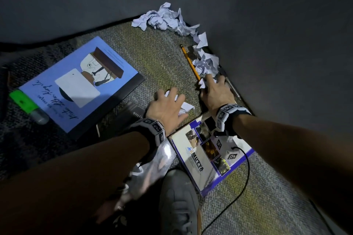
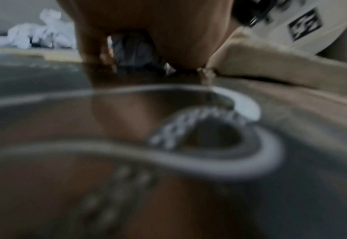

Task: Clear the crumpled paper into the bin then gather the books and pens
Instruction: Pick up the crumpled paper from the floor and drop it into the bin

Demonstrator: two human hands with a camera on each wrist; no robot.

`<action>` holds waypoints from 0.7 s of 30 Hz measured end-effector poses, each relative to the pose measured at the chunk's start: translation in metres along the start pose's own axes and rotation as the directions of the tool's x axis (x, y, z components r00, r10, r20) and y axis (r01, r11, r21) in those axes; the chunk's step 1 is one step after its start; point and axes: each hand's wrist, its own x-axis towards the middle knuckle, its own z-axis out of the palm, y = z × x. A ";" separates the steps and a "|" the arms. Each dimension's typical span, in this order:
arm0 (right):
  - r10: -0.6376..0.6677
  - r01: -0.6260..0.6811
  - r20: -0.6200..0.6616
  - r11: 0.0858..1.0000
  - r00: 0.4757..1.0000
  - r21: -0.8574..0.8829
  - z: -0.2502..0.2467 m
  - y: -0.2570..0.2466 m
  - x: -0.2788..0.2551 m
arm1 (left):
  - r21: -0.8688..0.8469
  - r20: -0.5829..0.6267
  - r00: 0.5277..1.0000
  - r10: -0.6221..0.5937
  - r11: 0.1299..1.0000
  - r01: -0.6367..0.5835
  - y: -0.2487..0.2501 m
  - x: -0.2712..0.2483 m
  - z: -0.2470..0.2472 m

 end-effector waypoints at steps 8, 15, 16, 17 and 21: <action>-0.061 0.078 -0.082 0.969 0.995 0.235 -0.013 0.020 -0.008 | -0.161 0.091 0.993 0.079 0.985 -0.063 -0.018 0.020 -0.017; -0.108 0.155 -0.161 0.936 0.981 0.316 -0.029 0.037 -0.020 | -0.707 0.103 0.995 -0.016 0.702 0.085 -0.059 0.030 -0.050; -0.124 0.165 -0.149 0.937 0.981 0.307 -0.031 0.036 -0.022 | -0.736 0.122 0.992 -0.016 0.669 0.101 -0.064 0.030 -0.055; -0.135 0.171 -0.135 0.938 0.982 0.301 -0.032 0.035 -0.024 | -0.748 0.128 0.992 -0.009 0.656 0.103 -0.068 0.029 -0.060; -0.126 0.140 -0.066 0.950 0.990 0.279 -0.031 0.026 -0.028 | -0.485 0.128 0.990 0.064 0.874 0.006 -0.079 0.017 -0.066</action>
